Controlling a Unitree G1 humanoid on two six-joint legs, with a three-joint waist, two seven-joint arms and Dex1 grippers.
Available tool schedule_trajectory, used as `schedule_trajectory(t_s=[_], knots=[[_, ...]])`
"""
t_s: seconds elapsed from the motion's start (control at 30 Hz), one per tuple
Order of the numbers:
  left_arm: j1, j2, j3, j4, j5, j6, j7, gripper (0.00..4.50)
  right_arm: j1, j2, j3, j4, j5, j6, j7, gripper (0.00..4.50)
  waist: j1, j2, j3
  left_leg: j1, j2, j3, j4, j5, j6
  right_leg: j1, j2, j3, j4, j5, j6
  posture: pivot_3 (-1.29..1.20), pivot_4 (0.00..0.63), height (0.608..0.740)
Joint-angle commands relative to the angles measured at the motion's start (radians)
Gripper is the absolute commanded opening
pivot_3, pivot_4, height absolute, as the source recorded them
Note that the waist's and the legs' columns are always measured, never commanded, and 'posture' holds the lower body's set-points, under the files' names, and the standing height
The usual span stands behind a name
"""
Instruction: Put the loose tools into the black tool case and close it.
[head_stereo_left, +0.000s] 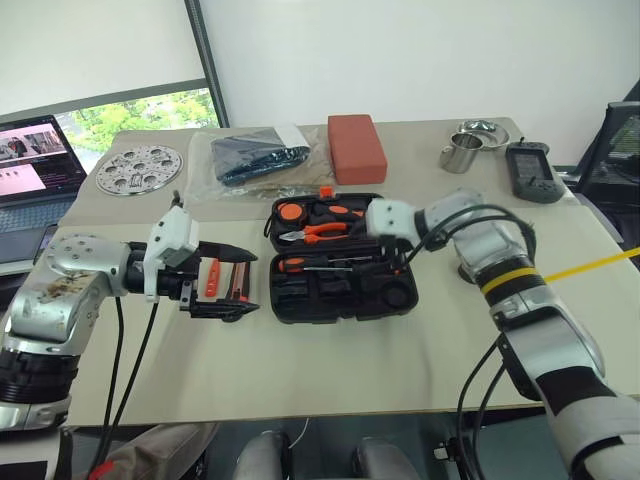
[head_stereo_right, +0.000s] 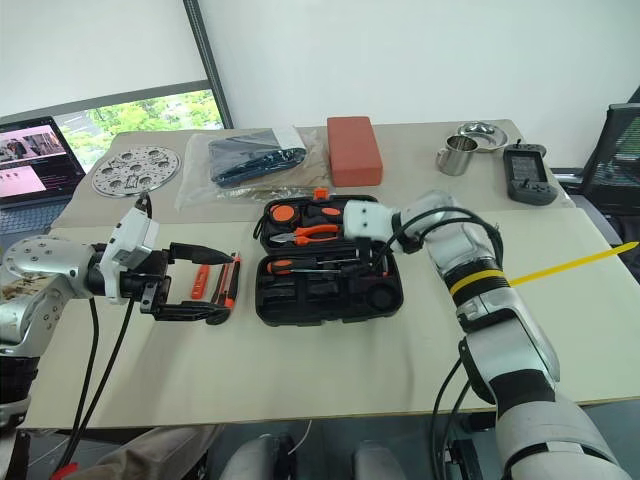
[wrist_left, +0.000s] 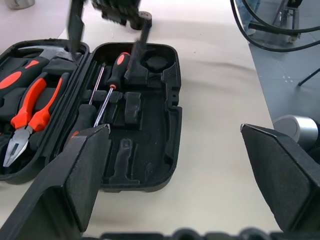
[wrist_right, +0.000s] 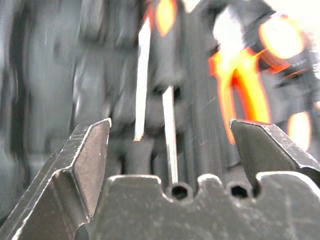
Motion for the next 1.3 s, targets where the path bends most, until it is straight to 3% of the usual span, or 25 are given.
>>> schedule_trajectory(t_s=[0.03,0.2,0.33,1.3], knots=[[-0.022,-0.001,0.001,0.015,0.006,-0.022,0.001,4.50,0.057,-0.047,-0.030,-0.058,0.015,0.033,0.001,3.00,0.002,0.000,0.000,0.000,0.000,0.000,0.000,0.000,0.000,0.000,0.000,0.000,0.000,0.000,0.000,0.00,0.150,0.740],[-0.042,-0.010,-0.015,0.038,0.019,-0.034,-0.005,4.50,0.082,-0.026,-0.035,-0.064,0.024,0.081,-0.038,1.27,0.002,0.000,0.000,0.000,-0.001,0.001,0.000,0.000,0.000,0.000,0.000,0.000,-0.001,0.000,0.000,0.00,0.150,0.740],[-0.050,-0.006,-0.018,0.043,0.019,-0.038,-0.009,4.50,0.081,-0.001,-0.023,-0.030,0.008,0.072,-0.059,0.17,-0.004,0.000,0.000,0.000,0.000,0.002,0.000,0.000,0.000,-0.002,0.001,0.001,0.000,0.000,0.000,0.00,0.150,0.740],[0.007,0.030,0.009,0.025,0.020,-0.054,0.020,4.50,0.064,0.053,0.047,0.154,-0.087,0.016,-0.051,0.17,-0.004,0.000,0.000,0.001,0.001,0.002,0.000,0.000,0.000,0.000,0.001,0.001,0.000,0.000,0.000,0.00,0.150,0.740]])
